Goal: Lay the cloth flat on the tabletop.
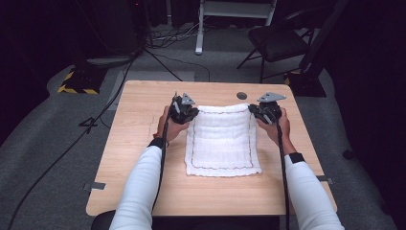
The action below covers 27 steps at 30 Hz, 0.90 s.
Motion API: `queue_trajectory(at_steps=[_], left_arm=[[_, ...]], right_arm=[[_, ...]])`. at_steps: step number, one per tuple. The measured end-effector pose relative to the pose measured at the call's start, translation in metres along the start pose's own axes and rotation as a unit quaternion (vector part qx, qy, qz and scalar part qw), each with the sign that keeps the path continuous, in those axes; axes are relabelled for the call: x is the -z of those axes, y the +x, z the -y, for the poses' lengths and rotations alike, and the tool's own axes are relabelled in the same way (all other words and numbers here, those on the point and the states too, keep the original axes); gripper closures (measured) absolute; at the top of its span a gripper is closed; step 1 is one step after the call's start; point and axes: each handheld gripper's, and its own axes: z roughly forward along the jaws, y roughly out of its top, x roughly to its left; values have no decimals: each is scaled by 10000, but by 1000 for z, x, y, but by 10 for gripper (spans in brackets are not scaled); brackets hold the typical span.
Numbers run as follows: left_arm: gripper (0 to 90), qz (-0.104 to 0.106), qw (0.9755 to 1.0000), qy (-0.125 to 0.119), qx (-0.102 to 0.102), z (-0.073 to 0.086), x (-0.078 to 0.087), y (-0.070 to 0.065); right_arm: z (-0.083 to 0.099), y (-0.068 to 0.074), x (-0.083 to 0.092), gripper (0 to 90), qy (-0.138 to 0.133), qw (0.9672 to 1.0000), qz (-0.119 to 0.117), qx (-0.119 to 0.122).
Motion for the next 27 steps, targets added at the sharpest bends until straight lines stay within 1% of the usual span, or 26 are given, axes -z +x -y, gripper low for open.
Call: queue_trajectory(at_steps=[1,2,3,4,5,7,9,10,11,12,14,15,16,17,18,19,20,21,22,23,25,27], left_arm=[[813,-91,10000,34,14,-1,-2,-1],[770,-160,9998,39,74,-1,-4,-1],[725,-174,9997,11,155,-2,-4,-1],[693,-126,9997,-14,203,-2,-4,-1],[663,-135,9997,-2,194,-1,-3,-2],[613,-142,9998,70,127,0,-1,-3],[582,-89,9999,56,121,2,5,-3],[560,-87,9998,70,137,4,8,-3],[536,-108,9999,71,72,6,13,-3],[521,-53,9999,59,79,8,17,-3],[481,-10,9999,101,51,15,24,-4],[456,-42,9999,150,-14,19,28,-5],[433,-4,9998,202,-3,24,31,-6],[409,22,9997,256,-14,29,34,-6],[394,104,9996,280,-13,34,36,-7],[379,135,9994,325,-26,38,38,-8],[358,124,9991,391,-52,42,40,-9],[345,102,9990,435,-25,46,42,-9],[333,89,9988,491,-6,49,43,-9],[313,77,9987,508,56,52,45,-8],[295,109,9986,500,117,58,51,-5],[274,68,9985,520,169,65,56,-2]], right_arm=[[0,0,-2,785,38,10000,81,-3],[0,0,-5,741,79,9998,180,11],[1,0,-6,697,111,9997,215,-41],[2,-1,-7,681,122,9997,205,-93],[3,-2,-7,677,124,9997,198,-116],[5,-4,-4,657,128,9997,181,-141],[9,-6,-1,645,147,9997,136,-134],[11,-6,1,635,164,9997,98,-116],[13,-6,3,616,201,9997,28,-122],[15,-6,6,614,204,9997,-39,-132],[20,-4,11,613,211,9997,-97,-34],[23,-3,13,602,235,9996,-131,10],[25,-2,15,591,250,9995,-205,-29],[28,-1,18,583,210,9994,-278,-55],[31,1,20,568,178,9992,-361,-64],[33,3,22,551,169,9990,-422,-46],[35,7,24,526,182,9986,-489,-44],[37,12,25,509,178,9979,-618,-25],[39,18,27,492,157,9969,-771,18],[41,25,28,471,158,9960,-876,96],[42,40,30,435,159,9928,-1164,239],[42,56,33,402,172,9899,-1351,405]])
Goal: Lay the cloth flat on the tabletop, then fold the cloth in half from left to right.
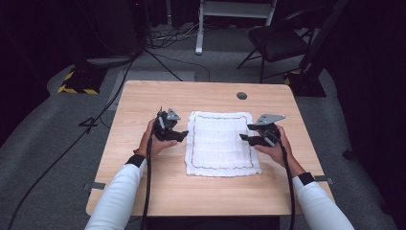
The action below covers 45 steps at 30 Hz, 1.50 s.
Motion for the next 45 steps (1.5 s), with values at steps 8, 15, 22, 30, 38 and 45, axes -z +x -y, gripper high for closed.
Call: queue_trajectory(at_steps=[8,15,22,30,38,45], left_arm=[[252,89,9997,-25,232,31,14,10],[238,-21,9994,-34,338,29,5,16],[230,-1,9994,-112,334,10,-12,14],[227,-74,9978,-344,555,-25,-42,19],[226,-386,9975,-56,591,-51,-83,16],[230,-494,9960,188,722,-56,-102,24]], right_arm=[[-11,76,-16,456,-53,9937,-894,673],[-23,139,-41,541,-29,9787,-1618,1260],[-30,170,-74,526,205,9725,-1799,1464],[-30,170,-89,617,295,9773,-1634,1314],[-28,167,-86,804,291,9812,-1385,1311],[-23,163,-82,859,279,9809,-1452,1263]])
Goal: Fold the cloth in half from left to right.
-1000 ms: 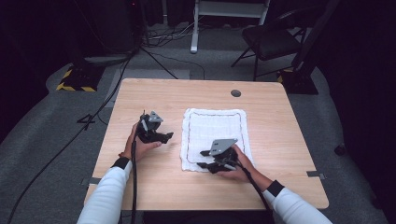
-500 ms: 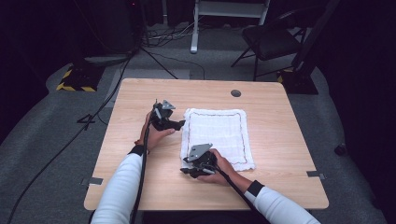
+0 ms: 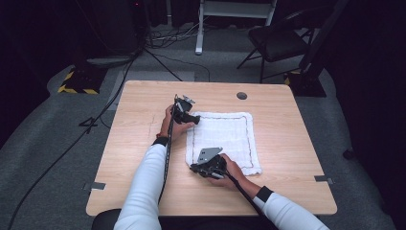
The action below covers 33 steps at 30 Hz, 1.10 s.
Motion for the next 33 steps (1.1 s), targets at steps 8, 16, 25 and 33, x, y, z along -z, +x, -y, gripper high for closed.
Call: queue_trajectory(at_steps=[8,16,25,33], left_arm=[[341,333,9994,-52,119,6,1,7],[786,817,9966,-63,-117,11,8,9],[863,707,9972,-150,-190,6,23,9],[870,649,9976,-158,-197,8,33,17]], right_arm=[[0,6,3,867,41,9999,-119,70],[-3,11,2,868,40,9998,-112,144],[-9,12,10,872,-138,9997,-53,194],[-15,17,8,874,-234,9994,-14,245]])
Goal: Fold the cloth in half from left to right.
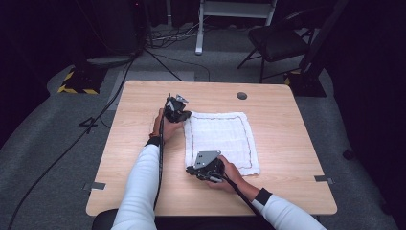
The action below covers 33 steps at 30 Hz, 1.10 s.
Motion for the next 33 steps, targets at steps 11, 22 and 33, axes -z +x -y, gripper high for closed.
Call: queue_trajectory(at_steps=[11,22,33], left_arm=[[876,-33,10000,-21,-63,4,11,4],[877,-133,9998,-41,-112,6,27,11],[878,-195,9995,-254,-77,4,42,15]], right_arm=[[-7,3,-3,875,-67,10000,0,26],[-19,9,-7,875,-176,9998,-9,97],[-22,7,3,876,-364,9993,97,26]])
